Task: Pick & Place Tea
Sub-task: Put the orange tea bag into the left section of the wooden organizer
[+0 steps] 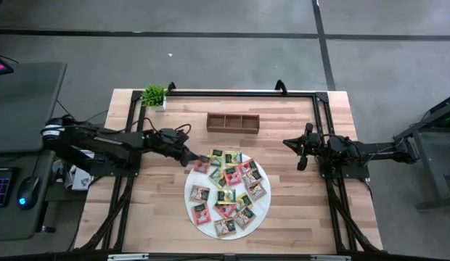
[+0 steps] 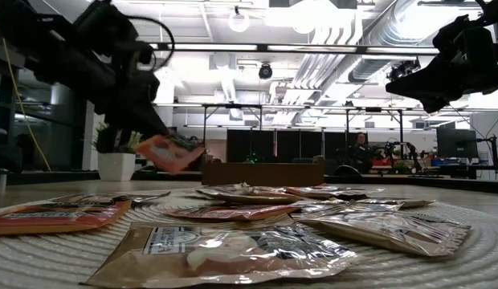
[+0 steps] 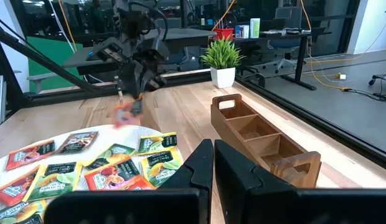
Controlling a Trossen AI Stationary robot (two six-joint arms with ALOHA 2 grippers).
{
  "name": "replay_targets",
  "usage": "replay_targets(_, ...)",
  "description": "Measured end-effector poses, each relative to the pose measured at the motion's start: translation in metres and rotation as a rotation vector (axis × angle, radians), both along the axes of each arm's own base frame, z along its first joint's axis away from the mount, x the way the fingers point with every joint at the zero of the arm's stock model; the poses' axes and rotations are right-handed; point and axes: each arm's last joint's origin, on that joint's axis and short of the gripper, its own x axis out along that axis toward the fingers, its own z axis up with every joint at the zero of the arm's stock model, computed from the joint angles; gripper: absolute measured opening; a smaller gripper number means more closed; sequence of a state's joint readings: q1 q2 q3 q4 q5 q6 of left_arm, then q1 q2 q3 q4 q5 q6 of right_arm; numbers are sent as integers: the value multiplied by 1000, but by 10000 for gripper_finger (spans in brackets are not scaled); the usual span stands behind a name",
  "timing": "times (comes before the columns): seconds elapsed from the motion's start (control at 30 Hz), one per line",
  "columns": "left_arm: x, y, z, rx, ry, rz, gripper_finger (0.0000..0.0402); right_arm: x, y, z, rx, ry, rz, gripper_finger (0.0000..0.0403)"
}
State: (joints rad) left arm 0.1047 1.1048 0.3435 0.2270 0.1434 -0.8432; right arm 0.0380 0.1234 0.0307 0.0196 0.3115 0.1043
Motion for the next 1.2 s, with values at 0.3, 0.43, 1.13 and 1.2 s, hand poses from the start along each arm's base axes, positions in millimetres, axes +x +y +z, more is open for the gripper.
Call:
replay_targets(0.3,-14,5,34,527,-163,-15,0,0,0,0,0,0,1,12)
replay_targets(0.43,-12,7,43,703,-230,-22,0,0,0,0,0,0,1,12)
replay_targets(1.13,12,58,35,1140,-273,14,0,0,0,0,0,0,0,12)
replay_targets(1.2,17,65,30,1120,-277,5,0,0,0,0,0,0,0,12)
